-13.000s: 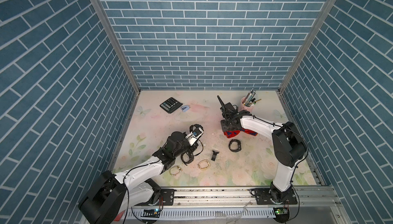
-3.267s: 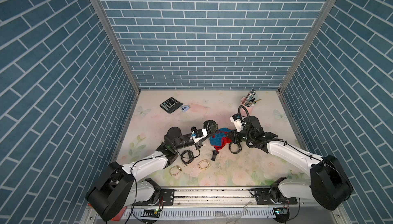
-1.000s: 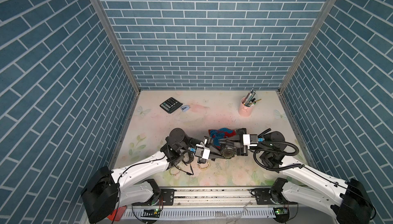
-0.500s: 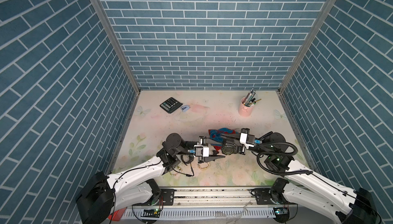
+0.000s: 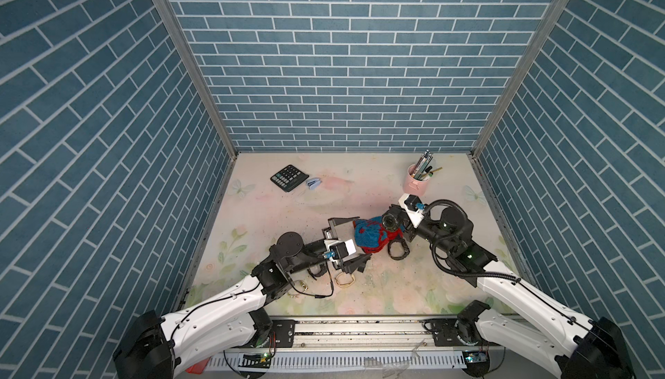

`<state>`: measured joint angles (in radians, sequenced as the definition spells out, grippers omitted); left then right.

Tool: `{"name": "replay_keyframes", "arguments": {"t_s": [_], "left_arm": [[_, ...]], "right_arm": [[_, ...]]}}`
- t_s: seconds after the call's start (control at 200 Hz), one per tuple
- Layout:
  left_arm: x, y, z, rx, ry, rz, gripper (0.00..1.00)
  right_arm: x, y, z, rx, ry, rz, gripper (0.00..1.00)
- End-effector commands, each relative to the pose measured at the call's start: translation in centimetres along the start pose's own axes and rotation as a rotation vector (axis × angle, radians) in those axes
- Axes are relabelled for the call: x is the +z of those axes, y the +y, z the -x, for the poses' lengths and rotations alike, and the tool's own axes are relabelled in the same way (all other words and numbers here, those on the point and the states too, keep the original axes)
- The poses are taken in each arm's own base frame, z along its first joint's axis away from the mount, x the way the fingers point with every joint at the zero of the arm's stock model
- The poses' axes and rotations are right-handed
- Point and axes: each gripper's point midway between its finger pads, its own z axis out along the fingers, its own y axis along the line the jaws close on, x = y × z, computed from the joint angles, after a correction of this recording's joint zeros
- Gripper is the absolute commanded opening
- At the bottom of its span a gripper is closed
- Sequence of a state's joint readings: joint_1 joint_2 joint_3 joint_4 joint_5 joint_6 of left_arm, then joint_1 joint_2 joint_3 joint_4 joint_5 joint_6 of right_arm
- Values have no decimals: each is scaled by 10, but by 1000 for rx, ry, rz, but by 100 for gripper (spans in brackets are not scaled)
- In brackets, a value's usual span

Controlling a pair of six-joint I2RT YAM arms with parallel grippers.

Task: Wipe the watch dial
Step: Place the watch at the center of the board.

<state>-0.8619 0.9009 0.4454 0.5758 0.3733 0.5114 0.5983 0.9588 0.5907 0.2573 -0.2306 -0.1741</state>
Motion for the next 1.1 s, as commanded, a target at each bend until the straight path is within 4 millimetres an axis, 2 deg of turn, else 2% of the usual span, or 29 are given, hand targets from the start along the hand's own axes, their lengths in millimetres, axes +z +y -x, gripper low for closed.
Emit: {"name": "replay_keyframes", "arguments": {"t_s": [0.0, 0.16, 0.255, 0.34, 0.505, 0.7, 0.805, 1.01, 1.095], "left_arm": [[-6, 14, -49, -4, 209, 120, 100], [-9, 11, -85, -14, 329, 154, 100], [-4, 8, -98, -40, 341, 163, 100], [-5, 24, -112, -109, 387, 280, 100], [-24, 57, -148, -207, 531, 567, 100], [-53, 64, -177, -237, 663, 727, 100], [-64, 68, -182, -249, 686, 793, 100], [-56, 62, -176, -260, 665, 723, 99], [-54, 57, -176, -264, 653, 686, 100]], "right_arm": [[1, -25, -21, 105, 136, -90, 0], [3, -64, -63, 206, 354, -233, 0], [2, -82, -90, 229, 501, -303, 0], [-4, -103, -108, 272, 623, -388, 0], [-17, -130, -137, 403, 731, -471, 0], [-41, -159, -168, 594, 768, -620, 0], [-54, -176, -188, 711, 783, -706, 0], [-73, -204, -221, 861, 833, -787, 0], [-75, -217, -233, 938, 815, -787, 0]]}}
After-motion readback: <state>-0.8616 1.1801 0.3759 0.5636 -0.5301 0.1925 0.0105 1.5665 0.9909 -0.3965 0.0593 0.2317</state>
